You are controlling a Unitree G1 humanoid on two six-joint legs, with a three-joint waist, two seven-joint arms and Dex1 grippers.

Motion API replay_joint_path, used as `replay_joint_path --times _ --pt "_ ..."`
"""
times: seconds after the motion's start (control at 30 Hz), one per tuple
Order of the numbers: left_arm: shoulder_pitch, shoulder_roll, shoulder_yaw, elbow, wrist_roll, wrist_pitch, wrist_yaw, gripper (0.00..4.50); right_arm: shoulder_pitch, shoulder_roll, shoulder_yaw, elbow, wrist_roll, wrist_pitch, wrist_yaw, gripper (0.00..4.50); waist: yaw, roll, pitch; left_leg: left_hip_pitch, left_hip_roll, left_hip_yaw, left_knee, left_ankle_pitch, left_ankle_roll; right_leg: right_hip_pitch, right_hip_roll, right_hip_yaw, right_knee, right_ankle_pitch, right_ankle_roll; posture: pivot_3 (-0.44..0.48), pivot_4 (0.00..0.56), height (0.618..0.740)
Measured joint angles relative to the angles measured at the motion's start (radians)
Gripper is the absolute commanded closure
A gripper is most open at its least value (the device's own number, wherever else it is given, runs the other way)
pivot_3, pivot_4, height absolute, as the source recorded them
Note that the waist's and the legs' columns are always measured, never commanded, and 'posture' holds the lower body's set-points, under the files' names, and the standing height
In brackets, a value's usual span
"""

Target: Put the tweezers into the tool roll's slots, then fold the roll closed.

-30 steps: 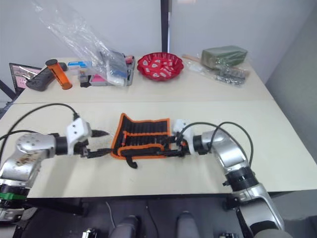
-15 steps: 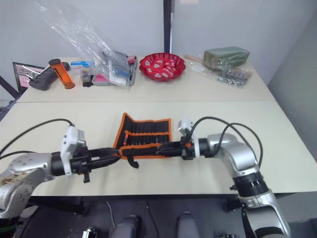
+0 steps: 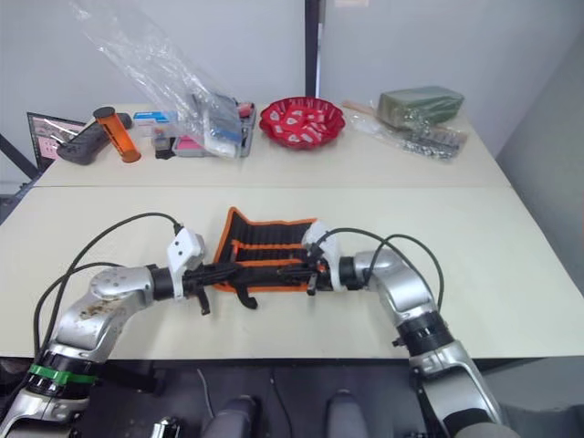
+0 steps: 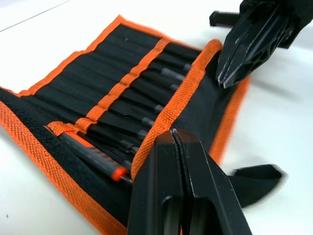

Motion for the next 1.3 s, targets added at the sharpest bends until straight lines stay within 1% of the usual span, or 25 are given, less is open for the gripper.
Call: replay_joint_path --times 0.1,0.3,0.43,0.5,0.57,0.63,0.7,0.77,0.83,0.93,1.0,1.07,1.17,1.3 --pt "-0.023 -0.017 -0.008 0.055 0.043 -0.048 0.013 4.46 -0.007 0.016 -0.002 0.026 -0.026 -0.034 -0.028 4.5 -0.001 0.0 0.0 0.0 0.0 0.0 0.0 0.0 0.0 0.0 0.0 0.0 0.0 0.0 0.0 0.0 0.15 0.74" --pt "-0.026 -0.042 -0.017 0.095 0.111 -0.118 0.048 4.46 0.0 0.024 -0.002 0.051 -0.07 -0.076 -0.065 4.5 0.0 0.0 0.0 0.0 0.0 0.0 0.0 0.0 0.0 0.0 0.0 0.0 0.0 0.0 0.0 0.0 0.15 0.74" --pt "-0.016 -0.07 0.0 0.091 0.109 -0.117 0.079 4.46 0.013 0.021 -0.002 0.053 -0.093 -0.098 -0.08 4.5 0.0 0.0 0.0 0.001 0.0 0.0 0.0 0.0 0.0 0.001 0.0 0.0 0.001 0.0 0.0 0.0 0.15 0.74" --pt "-0.012 -0.097 0.035 0.069 0.06 -0.083 0.091 4.46 0.014 0.022 -0.003 0.053 -0.096 -0.099 -0.085 4.5 0.0 0.0 0.0 0.001 0.0 0.0 0.0 0.0 0.0 0.001 0.0 0.0 0.001 0.0 0.0 0.0 0.15 0.74" --pt "-0.011 -0.13 0.095 0.003 -0.037 -0.013 0.102 4.46 0.015 0.024 -0.002 0.052 -0.099 -0.102 -0.09 4.5 -0.001 0.0 0.0 0.001 0.0 0.0 0.001 0.0 0.0 0.001 0.0 0.0 0.001 0.0 0.0 0.0 0.15 0.74" --pt "-0.008 -0.131 0.133 -0.095 -0.14 0.076 0.101 4.46 0.016 0.029 -0.001 0.051 -0.103 -0.102 -0.096 4.5 -0.003 0.0 0.0 0.001 0.0 0.0 0.001 0.0 0.0 0.001 0.0 0.0 0.001 0.0 0.0 0.0 0.15 0.74" --pt "0.0 -0.123 0.15 -0.187 -0.212 0.14 0.095 4.46 0.016 0.033 0.001 0.049 -0.106 -0.102 -0.103 4.5 -0.006 0.0 0.0 0.001 0.0 0.0 0.001 0.0 0.0 0.001 0.0 0.0 0.001 0.0 0.0 0.0 0.15 0.74" --pt "0.028 -0.098 0.133 -0.238 -0.227 0.183 0.086 4.46 0.018 0.037 0.003 0.048 -0.106 -0.101 -0.109 4.5 -0.011 0.001 -0.001 0.003 0.0 0.0 0.0 0.0 0.0 0.002 0.0 0.0 0.001 0.0 0.0 0.0 0.15 0.74" --pt "0.058 -0.087 0.1 -0.232 -0.209 0.2 0.091 4.46 0.02 0.039 0.001 0.045 -0.105 -0.095 -0.113 4.5 -0.011 0.001 -0.001 0.003 0.0 0.0 0.0 0.0 0.0 0.002 0.0 0.0 0.001 0.0 0.0 0.0 0.15 0.74" --pt "0.064 -0.091 0.052 -0.166 -0.155 0.189 0.105 4.46 0.021 0.041 0.001 0.041 -0.106 -0.09 -0.116 4.5 -0.01 0.001 -0.001 0.003 0.0 0.0 0.0 0.0 0.0 0.002 0.0 0.0 0.001 0.0 0.0 0.0 0.15 0.74" --pt "0.057 -0.103 0.023 -0.114 -0.107 0.149 0.113 4.46 0.023 0.041 0.001 0.036 -0.106 -0.087 -0.116 4.5 -0.01 0.001 -0.001 0.003 0.0 0.0 0.0 0.0 0.0 0.002 0.0 0.0 0.001 0.0 0.0 0.0 0.15 0.74" --pt "0.046 -0.135 -0.01 -0.029 -0.049 0.094 0.125 4.46 0.025 0.041 0.001 0.028 -0.105 -0.078 -0.115 4.5 -0.01 0.001 -0.001 0.003 0.0 0.0 0.0 0.0 0.0 0.002 0.0 0.0 0.001 0.0 0.0 0.0 0.15 0.74" --pt "0.033 -0.163 -0.023 0.03 -0.023 0.051 0.132 4.46 0.028 0.039 0.001 0.015 -0.104 -0.065 -0.114 4.5 -0.009 0.001 -0.001 0.003 0.0 0.0 0.0 0.0 0.0 0.002 0.0 0.0 0.001 0.0 0.0 0.0 0.15 0.74" --pt "0.022 -0.162 -0.028 0.075 -0.003 -0.002 0.118 4.46 0.036 0.034 0.001 0.0 -0.104 -0.052 -0.114 4.5 -0.008 0.002 -0.002 0.003 0.0 0.0 0.0 0.0 0.0 0.002 0.0 0.0 0.001 0.0 0.0 0.0 0.15 0.74"
